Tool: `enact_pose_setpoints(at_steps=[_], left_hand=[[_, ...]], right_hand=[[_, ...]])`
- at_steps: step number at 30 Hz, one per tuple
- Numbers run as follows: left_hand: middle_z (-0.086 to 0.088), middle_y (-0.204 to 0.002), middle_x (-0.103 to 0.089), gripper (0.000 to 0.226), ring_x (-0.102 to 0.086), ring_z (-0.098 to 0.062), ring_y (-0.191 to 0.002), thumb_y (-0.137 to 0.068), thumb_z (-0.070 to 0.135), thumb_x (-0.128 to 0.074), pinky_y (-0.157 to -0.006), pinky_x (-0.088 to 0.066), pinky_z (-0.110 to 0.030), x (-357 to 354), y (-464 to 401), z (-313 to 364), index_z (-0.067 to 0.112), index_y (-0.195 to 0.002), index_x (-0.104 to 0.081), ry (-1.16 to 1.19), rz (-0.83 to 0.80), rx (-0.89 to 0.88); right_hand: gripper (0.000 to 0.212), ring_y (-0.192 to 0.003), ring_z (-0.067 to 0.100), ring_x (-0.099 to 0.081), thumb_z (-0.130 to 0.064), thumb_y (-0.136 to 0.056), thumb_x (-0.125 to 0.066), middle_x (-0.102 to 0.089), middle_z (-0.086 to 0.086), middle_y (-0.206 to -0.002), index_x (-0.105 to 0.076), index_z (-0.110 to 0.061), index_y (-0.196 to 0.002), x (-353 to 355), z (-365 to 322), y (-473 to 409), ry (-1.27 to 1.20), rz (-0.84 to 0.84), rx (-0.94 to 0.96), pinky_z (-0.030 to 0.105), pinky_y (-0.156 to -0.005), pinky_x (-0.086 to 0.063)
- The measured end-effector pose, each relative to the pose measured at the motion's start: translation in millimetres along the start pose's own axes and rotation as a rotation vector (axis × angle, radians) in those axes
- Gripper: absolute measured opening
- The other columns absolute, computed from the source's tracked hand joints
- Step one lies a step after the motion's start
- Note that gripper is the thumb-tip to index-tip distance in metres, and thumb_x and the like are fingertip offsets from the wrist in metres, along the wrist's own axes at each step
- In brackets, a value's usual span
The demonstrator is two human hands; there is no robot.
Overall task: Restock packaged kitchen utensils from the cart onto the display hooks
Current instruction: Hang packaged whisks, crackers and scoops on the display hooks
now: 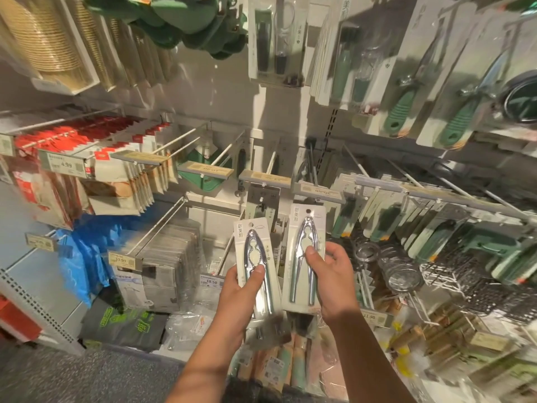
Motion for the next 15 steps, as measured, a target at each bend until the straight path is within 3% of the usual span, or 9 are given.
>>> enact_pose_setpoints(at_steps=[1, 3, 6, 9, 11, 15], left_hand=[[0.021, -0.105, -0.049, 0.043, -0.050, 0.001, -0.094, -0.102, 0.032, -0.062, -0.096, -0.034, -0.024, -1, 4, 5, 0.035, -0.137, -0.037, -0.001, 0.002, -0.004], [0.011, -0.115, -0.044, 0.060, -0.045, -0.005, -0.107, -0.102, 0.032, -0.061, -0.097, -0.030, -0.026, 2, 7, 9, 0.024, -0.155, -0.034, -0.016, 0.039, -0.024], [0.006, -0.133, -0.042, 0.069, -0.036, -0.007, -0.119, -0.101, 0.035, -0.062, -0.100, -0.030, -0.029, 5, 1, 4, 0.020, -0.160, -0.029, 0.007, 0.021, -0.023], [0.003, -0.153, -0.042, 0.077, -0.043, -0.016, -0.132, -0.099, 0.038, -0.064, -0.110, -0.033, -0.034, 8, -1, 5, 0.022, -0.162, -0.023, 0.024, 0.003, -0.021], [0.007, -0.145, -0.050, 0.073, -0.050, -0.011, -0.120, -0.099, 0.037, -0.066, -0.107, -0.035, -0.034, 9, 1, 10, 0.023, -0.160, -0.027, 0.022, 0.000, -0.024], [0.013, -0.118, -0.059, 0.044, -0.050, 0.006, -0.086, -0.099, 0.030, -0.066, -0.092, -0.038, -0.026, 12, 0, 10, 0.031, -0.137, -0.044, 0.053, -0.001, -0.033]], right_hand=[[0.036, -0.120, 0.024, -0.066, -0.028, -0.094, -0.075, -0.071, 0.006, -0.127, -0.058, -0.022, -0.126, 0, -3, 0, -0.006, 0.018, 0.012, 0.053, -0.110, -0.048], [0.045, -0.123, 0.024, -0.064, -0.029, -0.095, -0.074, -0.068, 0.007, -0.131, -0.055, -0.018, -0.133, 0, -9, -2, -0.015, 0.038, 0.035, 0.053, -0.112, -0.046], [0.049, -0.127, 0.021, -0.060, -0.028, -0.097, -0.071, -0.062, 0.004, -0.138, -0.051, -0.017, -0.140, 0, -15, -9, -0.018, 0.046, 0.042, 0.045, -0.114, -0.044], [0.053, -0.125, 0.019, -0.057, -0.032, -0.097, -0.072, -0.059, 0.003, -0.139, -0.049, -0.019, -0.142, -2, -20, -17, -0.017, 0.077, 0.034, 0.036, -0.103, -0.043], [0.054, -0.120, 0.020, -0.058, -0.033, -0.095, -0.074, -0.060, 0.003, -0.135, -0.050, -0.017, -0.141, -5, -22, -25, 0.010, 0.100, 0.022, 0.035, -0.098, -0.044], [0.054, -0.115, 0.023, -0.057, -0.036, -0.095, -0.073, -0.059, 0.002, -0.127, -0.054, -0.010, -0.138, -10, -20, -42, 0.129, 0.125, -0.015, 0.034, -0.092, -0.042]])
Point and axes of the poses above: each hand's wrist, its own y-axis away from the middle knuckle, its own x-axis out of the back of the hand, z = x × y, the point moved 7 cm from there along -y, towards the middle knuckle
